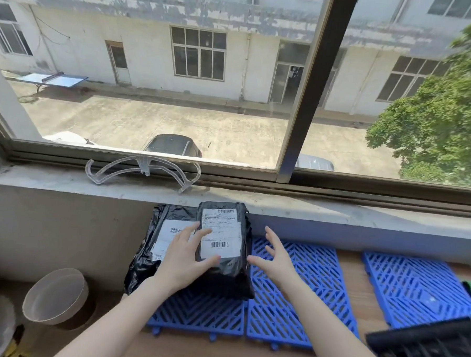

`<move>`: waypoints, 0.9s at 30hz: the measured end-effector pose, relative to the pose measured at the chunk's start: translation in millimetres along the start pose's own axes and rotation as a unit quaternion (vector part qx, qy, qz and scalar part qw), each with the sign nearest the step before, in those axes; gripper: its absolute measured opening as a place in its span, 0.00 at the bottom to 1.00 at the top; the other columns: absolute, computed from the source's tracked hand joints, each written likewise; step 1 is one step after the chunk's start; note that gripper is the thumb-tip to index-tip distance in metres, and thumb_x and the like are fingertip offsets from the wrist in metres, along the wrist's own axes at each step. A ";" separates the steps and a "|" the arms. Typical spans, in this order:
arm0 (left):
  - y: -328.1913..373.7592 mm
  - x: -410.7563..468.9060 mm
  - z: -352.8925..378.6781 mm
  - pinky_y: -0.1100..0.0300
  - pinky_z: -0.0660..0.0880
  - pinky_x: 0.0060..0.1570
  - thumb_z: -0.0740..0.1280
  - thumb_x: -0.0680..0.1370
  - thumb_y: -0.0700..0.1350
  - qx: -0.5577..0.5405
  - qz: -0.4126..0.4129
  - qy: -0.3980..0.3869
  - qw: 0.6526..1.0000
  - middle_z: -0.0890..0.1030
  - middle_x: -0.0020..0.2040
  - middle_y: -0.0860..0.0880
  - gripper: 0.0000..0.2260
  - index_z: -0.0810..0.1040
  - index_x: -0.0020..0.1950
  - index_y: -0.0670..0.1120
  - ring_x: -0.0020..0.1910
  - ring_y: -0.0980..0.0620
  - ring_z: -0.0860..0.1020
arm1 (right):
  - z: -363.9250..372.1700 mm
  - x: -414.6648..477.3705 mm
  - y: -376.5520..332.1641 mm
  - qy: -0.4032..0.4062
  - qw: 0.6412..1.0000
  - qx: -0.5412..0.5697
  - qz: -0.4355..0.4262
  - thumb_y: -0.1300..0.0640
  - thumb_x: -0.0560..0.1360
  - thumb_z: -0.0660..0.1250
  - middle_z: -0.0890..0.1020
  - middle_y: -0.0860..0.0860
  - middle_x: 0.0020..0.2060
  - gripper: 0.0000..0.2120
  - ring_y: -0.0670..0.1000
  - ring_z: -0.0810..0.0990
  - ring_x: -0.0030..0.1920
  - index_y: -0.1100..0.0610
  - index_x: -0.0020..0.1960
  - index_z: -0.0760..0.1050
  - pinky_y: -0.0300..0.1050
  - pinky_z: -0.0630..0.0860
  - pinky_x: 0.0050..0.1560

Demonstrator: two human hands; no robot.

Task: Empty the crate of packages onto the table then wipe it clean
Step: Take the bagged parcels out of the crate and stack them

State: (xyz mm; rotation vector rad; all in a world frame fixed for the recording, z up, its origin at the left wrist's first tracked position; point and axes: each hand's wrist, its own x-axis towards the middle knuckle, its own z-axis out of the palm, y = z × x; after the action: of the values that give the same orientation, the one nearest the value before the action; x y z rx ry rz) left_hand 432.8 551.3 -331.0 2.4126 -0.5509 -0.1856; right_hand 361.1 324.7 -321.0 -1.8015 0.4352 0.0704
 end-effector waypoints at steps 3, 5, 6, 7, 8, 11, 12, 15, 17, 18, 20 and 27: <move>35.3 -5.6 -3.0 0.58 0.62 0.68 0.61 0.70 0.68 -0.020 0.036 0.030 0.999 0.70 0.69 0.55 0.31 0.70 0.70 0.55 0.70 0.53 0.66 | -30.5 -25.5 -11.6 0.035 0.999 -0.006 -0.030 0.55 0.75 0.70 0.60 0.45 0.75 0.35 0.48 0.61 0.74 0.43 0.76 0.57 0.43 0.70 0.56; 66.7 -11.8 0.6 0.59 0.64 0.66 0.65 0.72 0.63 -0.025 0.067 0.043 0.996 0.73 0.66 0.55 0.28 0.70 0.70 0.54 0.68 0.53 0.68 | -57.2 -46.8 -18.5 0.057 0.997 -0.005 -0.054 0.54 0.75 0.69 0.61 0.46 0.74 0.33 0.47 0.61 0.73 0.44 0.75 0.58 0.40 0.71 0.56; 85.5 -16.2 4.1 0.59 0.64 0.65 0.67 0.74 0.61 -0.027 0.084 0.050 0.995 0.73 0.66 0.54 0.26 0.70 0.70 0.54 0.68 0.54 0.68 | -72.4 -59.6 -21.9 0.069 0.995 -0.006 -0.067 0.53 0.76 0.69 0.62 0.45 0.74 0.32 0.47 0.61 0.73 0.44 0.75 0.59 0.39 0.71 0.56; 104.9 -21.2 8.9 0.59 0.64 0.64 0.68 0.75 0.59 -0.031 0.102 0.056 0.993 0.73 0.66 0.54 0.25 0.70 0.70 0.54 0.67 0.54 0.68 | -88.4 -73.2 -25.2 0.081 0.993 -0.008 -0.080 0.53 0.76 0.69 0.62 0.45 0.73 0.31 0.46 0.62 0.73 0.44 0.75 0.59 0.41 0.70 0.59; 125.7 -27.2 14.7 0.61 0.64 0.63 0.69 0.75 0.58 -0.034 0.120 0.059 0.990 0.73 0.66 0.53 0.26 0.70 0.70 0.53 0.67 0.54 0.68 | -105.4 -88.2 -28.1 0.094 0.991 -0.009 -0.092 0.52 0.76 0.69 0.63 0.45 0.73 0.31 0.46 0.62 0.72 0.44 0.74 0.60 0.43 0.69 0.62; 192.7 -50.8 38.5 0.62 0.66 0.61 0.65 0.73 0.64 -0.035 0.185 0.060 0.980 0.74 0.65 0.54 0.29 0.69 0.71 0.52 0.66 0.55 0.70 | -159.0 -138.3 -31.0 0.128 0.984 -0.009 -0.121 0.51 0.76 0.69 0.64 0.45 0.72 0.29 0.45 0.63 0.72 0.42 0.73 0.61 0.46 0.66 0.65; 213.8 -59.7 48.7 0.62 0.66 0.62 0.64 0.73 0.64 -0.040 0.203 0.058 0.977 0.74 0.65 0.54 0.29 0.69 0.71 0.52 0.66 0.55 0.69 | -176.2 -156.1 -29.8 0.138 0.982 -0.013 -0.128 0.51 0.76 0.69 0.63 0.45 0.73 0.29 0.45 0.63 0.72 0.42 0.73 0.61 0.46 0.66 0.65; 276.0 -90.0 83.3 0.61 0.66 0.62 0.67 0.75 0.61 -0.054 0.255 0.055 0.964 0.74 0.65 0.54 0.27 0.69 0.71 0.52 0.66 0.55 0.70 | -228.7 -211.6 -15.7 0.162 0.976 -0.026 -0.140 0.51 0.76 0.68 0.62 0.45 0.73 0.30 0.46 0.63 0.72 0.43 0.74 0.60 0.48 0.67 0.65; 314.1 -110.3 107.8 0.62 0.66 0.62 0.66 0.74 0.63 -0.064 0.285 0.046 0.955 0.74 0.65 0.54 0.28 0.70 0.70 0.52 0.65 0.56 0.70 | -263.0 -246.6 1.4 0.180 0.974 -0.037 -0.135 0.51 0.77 0.68 0.61 0.44 0.74 0.30 0.47 0.63 0.72 0.43 0.74 0.60 0.48 0.68 0.65; 331.5 -120.6 119.7 0.64 0.65 0.62 0.65 0.73 0.64 -0.073 0.297 0.040 0.951 0.74 0.64 0.54 0.28 0.71 0.70 0.52 0.64 0.56 0.71 | -279.1 -262.9 11.4 0.188 0.973 -0.039 -0.128 0.51 0.77 0.68 0.61 0.44 0.74 0.29 0.47 0.63 0.72 0.43 0.74 0.60 0.48 0.68 0.64; 361.3 -138.9 143.7 0.65 0.66 0.61 0.64 0.73 0.64 -0.097 0.313 0.029 0.944 0.74 0.62 0.56 0.28 0.72 0.69 0.51 0.63 0.58 0.71 | -309.5 -291.4 32.9 0.206 0.971 -0.041 -0.111 0.51 0.77 0.67 0.63 0.44 0.73 0.27 0.47 0.63 0.72 0.44 0.73 0.62 0.47 0.68 0.62; 430.9 -164.0 213.0 0.58 0.69 0.63 0.63 0.72 0.67 -0.058 0.339 -0.032 0.938 0.71 0.66 0.57 0.31 0.67 0.72 0.56 0.65 0.57 0.70 | -385.6 -343.3 97.2 0.244 0.967 -0.059 -0.054 0.52 0.76 0.68 0.68 0.47 0.70 0.25 0.51 0.67 0.69 0.47 0.71 0.66 0.49 0.69 0.64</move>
State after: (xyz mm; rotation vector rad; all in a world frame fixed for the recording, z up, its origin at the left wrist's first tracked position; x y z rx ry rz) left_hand 81.5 199.2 -228.5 1.9728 -1.3185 0.0031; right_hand -57.9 28.0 -209.7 -1.9522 0.6899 -0.4408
